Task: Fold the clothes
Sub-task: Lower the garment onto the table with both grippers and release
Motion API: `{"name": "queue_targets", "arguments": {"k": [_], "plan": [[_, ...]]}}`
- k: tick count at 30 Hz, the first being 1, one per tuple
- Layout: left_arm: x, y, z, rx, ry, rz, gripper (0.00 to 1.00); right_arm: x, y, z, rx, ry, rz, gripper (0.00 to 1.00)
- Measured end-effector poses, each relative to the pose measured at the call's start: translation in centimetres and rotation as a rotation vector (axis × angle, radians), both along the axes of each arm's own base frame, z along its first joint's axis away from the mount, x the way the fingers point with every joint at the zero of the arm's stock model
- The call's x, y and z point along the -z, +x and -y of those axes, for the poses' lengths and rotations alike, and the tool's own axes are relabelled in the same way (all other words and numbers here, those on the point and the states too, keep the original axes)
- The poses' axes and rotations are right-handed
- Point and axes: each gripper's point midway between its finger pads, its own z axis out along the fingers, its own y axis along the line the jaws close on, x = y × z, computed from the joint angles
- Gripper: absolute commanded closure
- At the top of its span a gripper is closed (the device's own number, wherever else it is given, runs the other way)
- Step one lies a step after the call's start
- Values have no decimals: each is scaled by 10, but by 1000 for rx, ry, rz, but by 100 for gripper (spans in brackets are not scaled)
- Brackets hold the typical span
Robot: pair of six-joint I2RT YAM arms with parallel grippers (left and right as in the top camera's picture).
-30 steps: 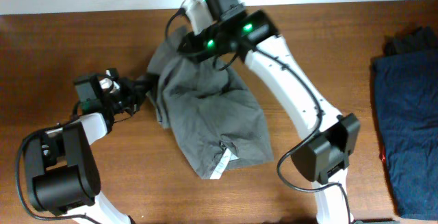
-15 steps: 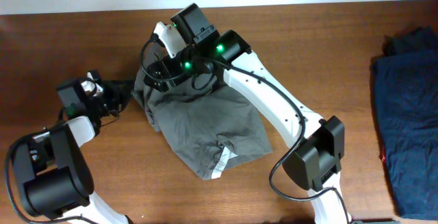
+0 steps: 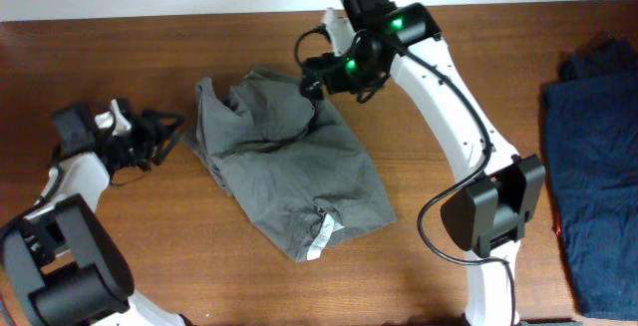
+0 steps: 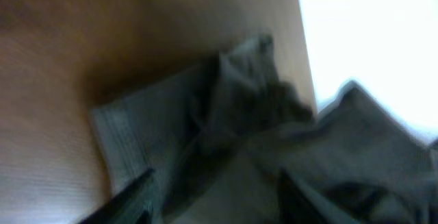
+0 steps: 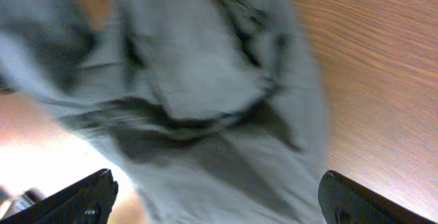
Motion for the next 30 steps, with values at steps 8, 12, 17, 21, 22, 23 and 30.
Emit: {"name": "queue_targets", "arguments": {"k": [8,12,17,21,22,23,30], "plan": [[-30,14,79,266,216,47,18,6,6,47,221,-208,4,1],[-26,11,94,312,258,42,18,3,-5,65,275,-258,-39,1],[-21,6,94,320,277,13,20,1,-9,89,338,-304,-64,1],[-21,-1,88,337,322,-29,20,-8,-14,112,429,-351,-69,1],[-24,0,84,337,352,-41,20,-11,-17,116,449,-354,-76,1],[-28,1,80,335,379,-46,20,-15,-22,118,467,-353,-86,1],[-69,25,54,291,565,18,13,-21,-55,107,499,-299,-215,1]]}}
